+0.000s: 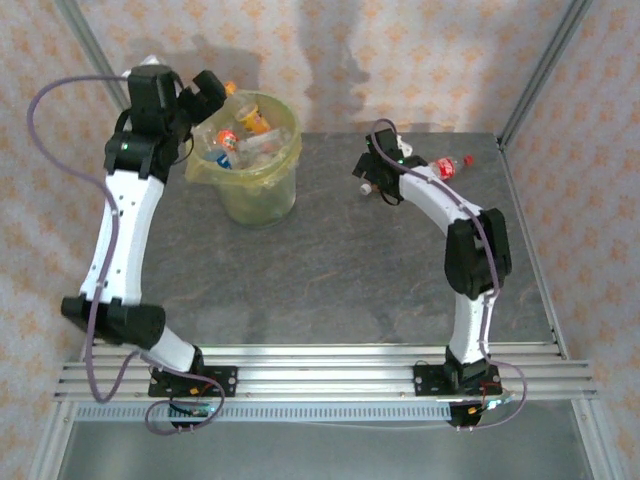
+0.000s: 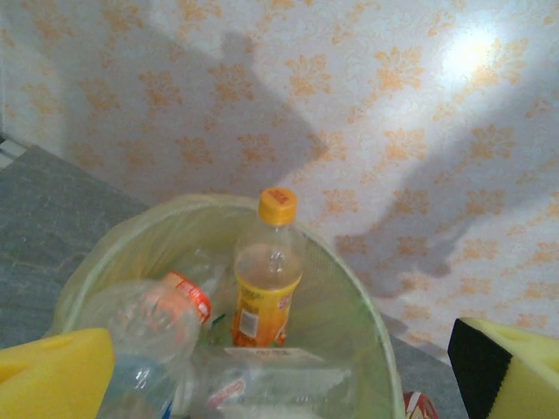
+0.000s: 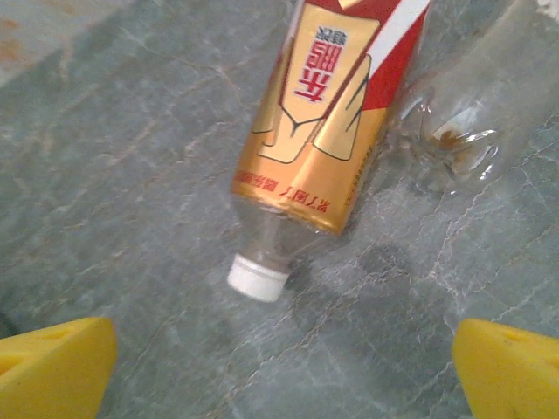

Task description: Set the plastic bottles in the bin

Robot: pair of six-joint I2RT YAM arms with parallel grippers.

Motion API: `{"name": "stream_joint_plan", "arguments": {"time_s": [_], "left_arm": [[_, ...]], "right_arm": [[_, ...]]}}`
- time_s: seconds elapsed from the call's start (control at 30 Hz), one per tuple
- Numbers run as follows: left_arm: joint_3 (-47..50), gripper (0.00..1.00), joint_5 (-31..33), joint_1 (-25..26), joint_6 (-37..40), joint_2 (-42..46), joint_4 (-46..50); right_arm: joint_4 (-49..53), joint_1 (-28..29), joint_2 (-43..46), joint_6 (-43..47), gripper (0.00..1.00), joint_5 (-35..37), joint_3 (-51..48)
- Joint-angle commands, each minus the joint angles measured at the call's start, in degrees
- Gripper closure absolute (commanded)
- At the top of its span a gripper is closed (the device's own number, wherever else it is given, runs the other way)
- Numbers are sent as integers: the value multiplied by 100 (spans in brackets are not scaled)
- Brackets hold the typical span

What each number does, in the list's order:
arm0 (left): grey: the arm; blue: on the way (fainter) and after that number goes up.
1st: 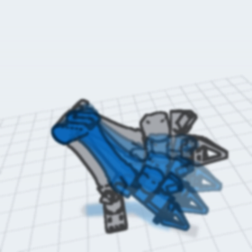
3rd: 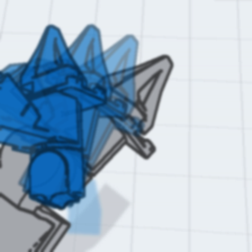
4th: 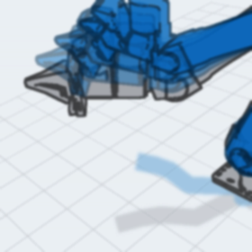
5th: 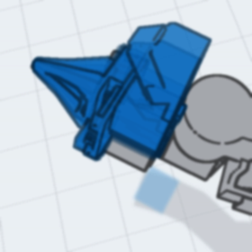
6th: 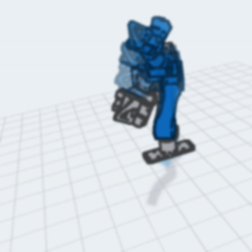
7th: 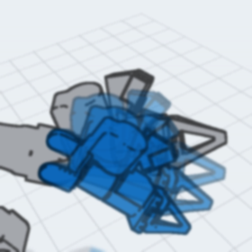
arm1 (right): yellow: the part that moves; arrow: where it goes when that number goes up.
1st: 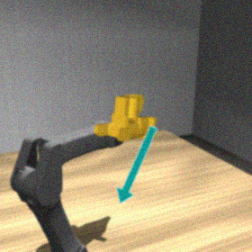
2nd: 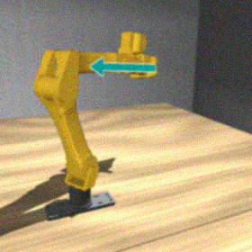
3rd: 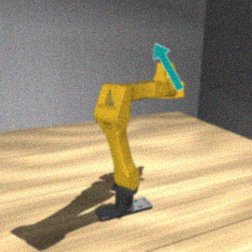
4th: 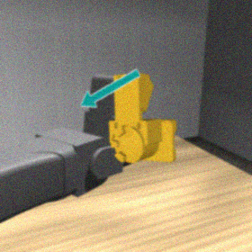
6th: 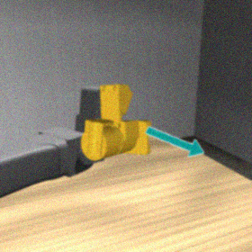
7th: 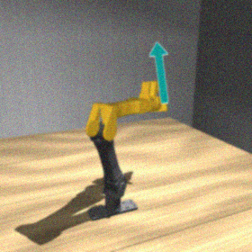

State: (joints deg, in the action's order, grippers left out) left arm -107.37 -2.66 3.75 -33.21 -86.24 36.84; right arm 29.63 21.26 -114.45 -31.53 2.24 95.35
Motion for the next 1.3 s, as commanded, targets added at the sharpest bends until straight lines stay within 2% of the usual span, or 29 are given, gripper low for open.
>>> {"name": "stream_joint_plan", "arguments": {"time_s": [0.0, 0.1, 0.27, 0.53, 0.8, 1.1, 1.27], "left_arm": [[881, 0, -99, 21, -155, 600, -763], [1463, 0, -156, 21, -238, 1014, -985], [1814, 0, -256, 21, -221, 1321, -927], [1939, 0, -344, 21, -120, 1437, -814], [2044, 0, -525, 21, -124, 1446, -862], [2115, 0, -587, 21, -90, 1471, -863], [2115, 0, -556, 25, -63, 1484, -828]], "right_arm": [[417, -85, -299, -128, 1, -68, 377], [479, -104, -561, -171, 1, -31, 544], [522, -117, -949, -243, 0, 31, 807], [835, -124, -1639, -408, 7, 254, 1615], [969, -126, -2001, -591, 7, 657, 2085], [1417, -125, -2626, -582, 10, 698, 2914], [1423, -123, -2781, -549, 18, 588, 3007]]}}
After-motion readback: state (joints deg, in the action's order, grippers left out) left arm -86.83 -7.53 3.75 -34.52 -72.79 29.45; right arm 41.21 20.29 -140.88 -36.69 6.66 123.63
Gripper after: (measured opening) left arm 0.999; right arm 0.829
